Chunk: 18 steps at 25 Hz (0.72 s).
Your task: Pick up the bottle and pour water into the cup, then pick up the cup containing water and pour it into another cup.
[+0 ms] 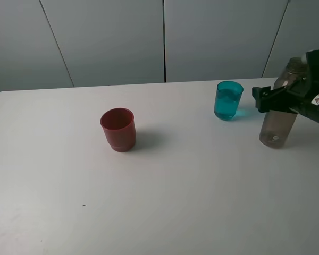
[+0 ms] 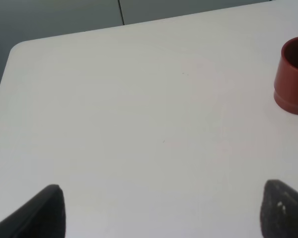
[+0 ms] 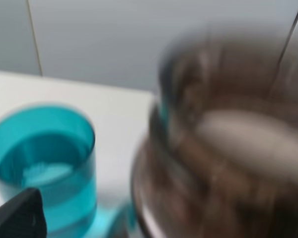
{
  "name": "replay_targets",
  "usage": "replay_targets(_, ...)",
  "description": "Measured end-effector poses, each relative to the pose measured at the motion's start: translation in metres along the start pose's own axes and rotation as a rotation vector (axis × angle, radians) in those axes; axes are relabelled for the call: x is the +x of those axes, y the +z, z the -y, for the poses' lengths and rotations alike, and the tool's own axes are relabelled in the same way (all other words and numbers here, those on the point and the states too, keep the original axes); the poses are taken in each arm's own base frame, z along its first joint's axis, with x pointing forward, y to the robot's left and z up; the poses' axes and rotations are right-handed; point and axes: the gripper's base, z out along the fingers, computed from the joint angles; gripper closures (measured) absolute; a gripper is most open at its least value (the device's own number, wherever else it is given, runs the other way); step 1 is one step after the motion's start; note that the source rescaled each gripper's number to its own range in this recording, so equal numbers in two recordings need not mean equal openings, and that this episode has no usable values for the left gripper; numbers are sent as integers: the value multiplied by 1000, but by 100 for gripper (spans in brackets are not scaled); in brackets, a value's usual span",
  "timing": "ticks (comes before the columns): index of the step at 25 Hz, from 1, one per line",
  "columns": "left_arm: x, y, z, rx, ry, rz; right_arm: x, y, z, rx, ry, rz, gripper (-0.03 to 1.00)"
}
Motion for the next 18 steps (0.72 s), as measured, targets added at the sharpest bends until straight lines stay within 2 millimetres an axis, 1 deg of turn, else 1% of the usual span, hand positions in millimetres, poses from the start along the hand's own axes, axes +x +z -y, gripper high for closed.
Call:
replay_targets(11, 0, 0, 0, 0, 0, 0, -43, -31, 6, 42, 9, 155, -3)
replay_targets(18, 0, 0, 0, 0, 0, 0, -73, -59, 9, 68, 7, 298, -3)
